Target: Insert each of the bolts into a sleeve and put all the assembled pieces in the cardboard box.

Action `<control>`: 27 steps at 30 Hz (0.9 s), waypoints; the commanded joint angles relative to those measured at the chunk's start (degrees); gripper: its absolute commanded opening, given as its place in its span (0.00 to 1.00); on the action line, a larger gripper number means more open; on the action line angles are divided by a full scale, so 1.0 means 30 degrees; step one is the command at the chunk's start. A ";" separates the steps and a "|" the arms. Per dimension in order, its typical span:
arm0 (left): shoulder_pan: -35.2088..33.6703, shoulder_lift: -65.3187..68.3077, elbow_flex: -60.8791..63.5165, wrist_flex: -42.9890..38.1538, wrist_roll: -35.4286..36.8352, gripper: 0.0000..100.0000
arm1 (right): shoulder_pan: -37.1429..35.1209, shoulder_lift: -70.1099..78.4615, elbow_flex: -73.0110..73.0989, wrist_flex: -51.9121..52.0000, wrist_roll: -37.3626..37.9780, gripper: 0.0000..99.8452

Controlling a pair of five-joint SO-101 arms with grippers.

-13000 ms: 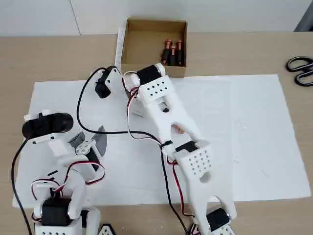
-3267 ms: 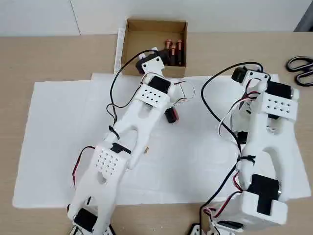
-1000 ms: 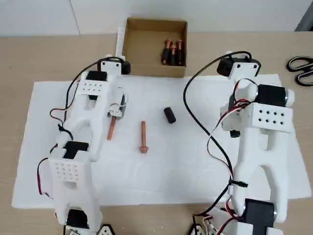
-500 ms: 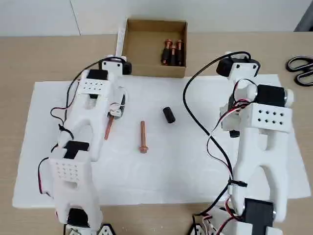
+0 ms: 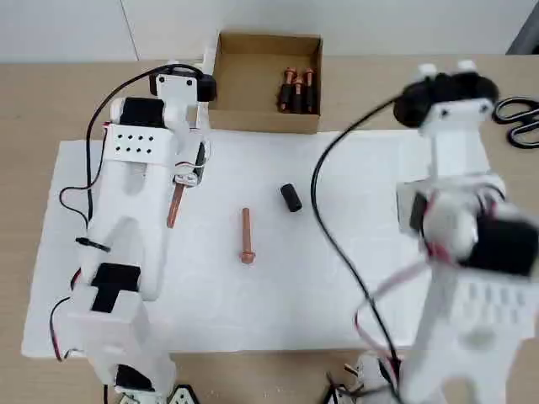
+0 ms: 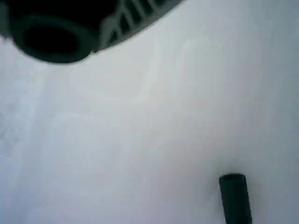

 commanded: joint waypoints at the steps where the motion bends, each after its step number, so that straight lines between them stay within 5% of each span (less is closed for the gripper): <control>1: 0.0088 -0.2110 -0.0249 0.0440 0.0000 0.01 | -0.0103 -0.3414 0.0821 0.0190 0.0029 0.00; 7: 0.0938 -0.4103 0.0542 0.0440 0.0000 0.01 | -0.0132 -0.7722 0.6652 -0.0952 0.0029 0.00; 16: 0.4249 -0.5626 0.1304 0.0440 -0.0029 0.01 | -0.0396 -1.0886 1.4564 -0.9509 -0.0117 0.00; 27: 0.4454 -0.5714 0.1158 0.0440 0.1524 0.01 | -0.6432 -1.5927 2.1773 -1.5018 -0.0117 0.00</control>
